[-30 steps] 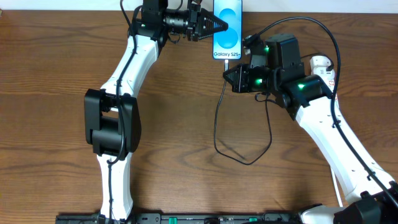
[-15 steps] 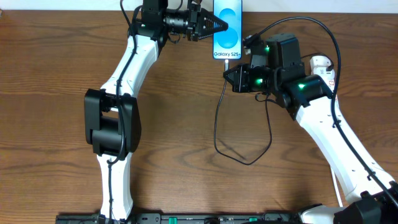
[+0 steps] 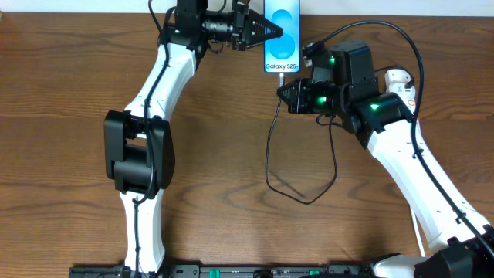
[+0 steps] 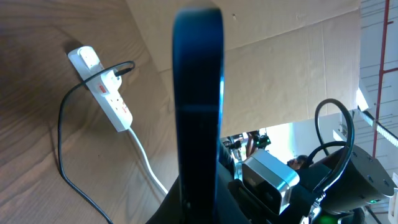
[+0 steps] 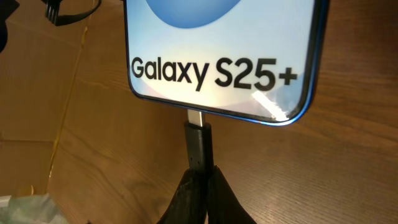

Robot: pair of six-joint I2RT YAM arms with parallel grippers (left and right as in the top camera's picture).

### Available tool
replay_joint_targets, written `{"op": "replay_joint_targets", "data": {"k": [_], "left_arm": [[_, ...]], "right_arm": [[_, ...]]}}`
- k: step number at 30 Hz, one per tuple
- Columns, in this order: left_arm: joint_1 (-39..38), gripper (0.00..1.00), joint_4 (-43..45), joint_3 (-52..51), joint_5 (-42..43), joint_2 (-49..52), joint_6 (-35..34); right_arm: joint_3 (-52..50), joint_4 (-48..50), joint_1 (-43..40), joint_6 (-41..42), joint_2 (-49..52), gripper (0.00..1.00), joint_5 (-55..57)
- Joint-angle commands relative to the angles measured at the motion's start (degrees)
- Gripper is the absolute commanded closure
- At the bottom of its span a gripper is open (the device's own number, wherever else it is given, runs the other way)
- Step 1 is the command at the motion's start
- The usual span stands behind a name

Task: Plug charger to phone and switch on socket
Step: 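Push the plug upward into the phone port with the right gripper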

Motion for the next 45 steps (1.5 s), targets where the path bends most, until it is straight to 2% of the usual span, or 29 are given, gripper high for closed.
{"op": "replay_joint_targets", "data": {"k": [1, 30, 45], "left_arm": [[-0.4, 0.93, 0.2, 0.7, 4.7, -2.0, 0.6], [-0.4, 0.93, 0.2, 0.7, 4.7, -2.0, 0.8], [-0.4, 0.93, 0.0, 0.7, 4.7, -2.0, 0.8]], "right_arm": [[1.4, 1.9, -1.0, 0.7, -0.1, 0.99, 1.4], [1.4, 2.5, -1.3, -6.0, -0.1, 0.99, -0.3], [1.8, 2.6, -2.6, -5.6, -0.1, 0.99, -0.3]]}}
